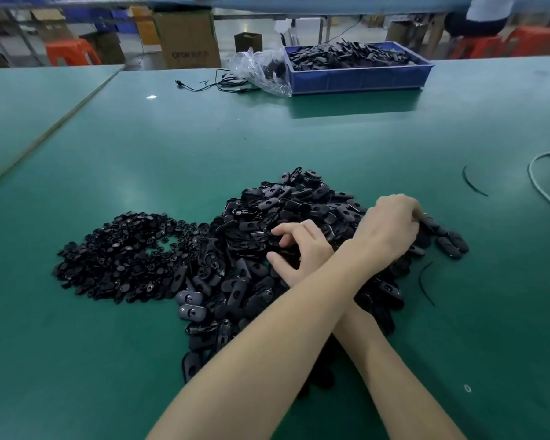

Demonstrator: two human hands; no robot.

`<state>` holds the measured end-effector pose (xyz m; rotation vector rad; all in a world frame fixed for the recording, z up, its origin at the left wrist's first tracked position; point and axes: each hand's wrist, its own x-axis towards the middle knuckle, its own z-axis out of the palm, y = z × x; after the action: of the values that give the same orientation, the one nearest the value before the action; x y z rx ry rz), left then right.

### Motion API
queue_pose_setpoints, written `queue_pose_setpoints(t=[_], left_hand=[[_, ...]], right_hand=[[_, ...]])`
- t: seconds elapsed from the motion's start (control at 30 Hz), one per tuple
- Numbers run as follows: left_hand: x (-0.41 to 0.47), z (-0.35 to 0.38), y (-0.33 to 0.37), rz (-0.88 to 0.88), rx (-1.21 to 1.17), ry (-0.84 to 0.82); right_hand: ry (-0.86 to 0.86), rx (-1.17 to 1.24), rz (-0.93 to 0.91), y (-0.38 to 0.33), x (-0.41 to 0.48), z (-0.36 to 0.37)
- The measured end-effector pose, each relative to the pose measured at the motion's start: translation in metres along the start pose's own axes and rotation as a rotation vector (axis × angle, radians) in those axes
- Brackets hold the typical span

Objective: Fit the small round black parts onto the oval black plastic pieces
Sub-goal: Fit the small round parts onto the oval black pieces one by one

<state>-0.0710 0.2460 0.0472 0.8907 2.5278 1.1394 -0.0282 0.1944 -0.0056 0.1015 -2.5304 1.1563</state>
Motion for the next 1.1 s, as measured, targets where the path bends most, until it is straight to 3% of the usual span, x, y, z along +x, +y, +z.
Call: queue_pose_setpoints(t=[0.13,0.23,0.37,0.53,0.67,0.83,1.1], left_hand=[[-0.023,-0.028,0.001,0.126,0.082,0.09],[-0.046,-0.059,-0.014,0.202,-0.021,0.313],[-0.079,-0.093,-0.051,0.123,-0.136,0.54],[-0.123,-0.102,-0.101,0.004,-0.157,0.704],[-0.143,-0.1,-0.127,-0.089,-0.143,0.712],[-0.145,-0.1,-0.129,-0.083,-0.122,0.694],[-0.148,-0.093,-0.134,-0.174,0.195,0.522]], right_hand=[[-0.124,-0.143,-0.006,0.003,-0.005,-0.005],[-0.164,0.032,0.065,0.004,-0.012,-0.004],[-0.093,-0.138,0.037,-0.001,-0.007,0.0],[-0.032,-0.126,-0.022,-0.001,-0.008,-0.001],[-0.01,-0.072,-0.004,-0.002,-0.007,-0.003],[0.058,-0.002,0.032,-0.002,-0.006,-0.005],[0.001,-0.151,-0.033,0.0,-0.007,0.0]])
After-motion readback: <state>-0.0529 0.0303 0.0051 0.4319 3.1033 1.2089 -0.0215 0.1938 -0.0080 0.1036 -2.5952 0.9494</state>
